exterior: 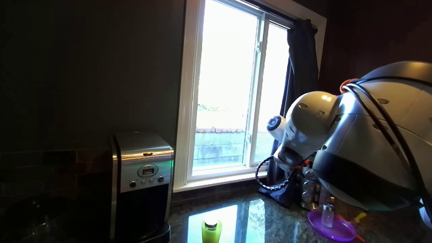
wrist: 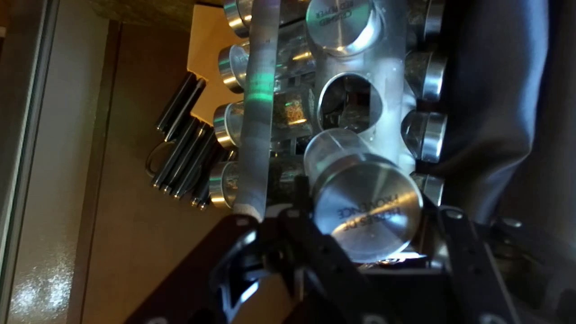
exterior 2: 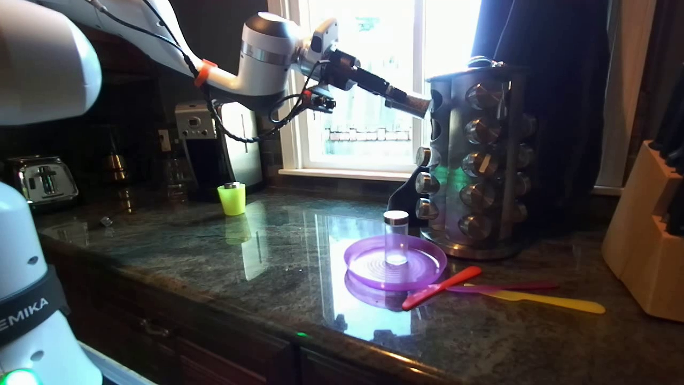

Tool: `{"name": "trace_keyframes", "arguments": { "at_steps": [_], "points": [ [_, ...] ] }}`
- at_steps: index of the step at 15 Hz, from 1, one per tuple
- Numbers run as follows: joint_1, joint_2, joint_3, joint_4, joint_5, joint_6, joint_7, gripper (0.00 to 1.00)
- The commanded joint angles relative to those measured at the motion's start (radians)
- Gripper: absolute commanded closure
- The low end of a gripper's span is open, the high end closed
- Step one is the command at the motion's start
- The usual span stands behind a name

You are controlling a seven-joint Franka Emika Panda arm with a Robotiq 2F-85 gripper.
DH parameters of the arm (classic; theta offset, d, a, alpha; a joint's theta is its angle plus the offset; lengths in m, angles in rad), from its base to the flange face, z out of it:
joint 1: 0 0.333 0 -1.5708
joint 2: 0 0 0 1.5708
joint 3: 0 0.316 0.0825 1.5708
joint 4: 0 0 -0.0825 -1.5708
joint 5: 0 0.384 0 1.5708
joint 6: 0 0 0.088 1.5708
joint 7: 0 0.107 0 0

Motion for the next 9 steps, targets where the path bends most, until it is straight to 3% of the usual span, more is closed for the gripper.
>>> {"name": "trace_keyframes", "arguments": {
  "at_steps": [1,9],
  "points": [
    [0.019,0.001,-0.019,-0.037,0.018,0.056,-0.015,0.76],
    [0.043,0.021,-0.045,-0.073,0.023,0.108,-0.027,0.76]
  ]
}}
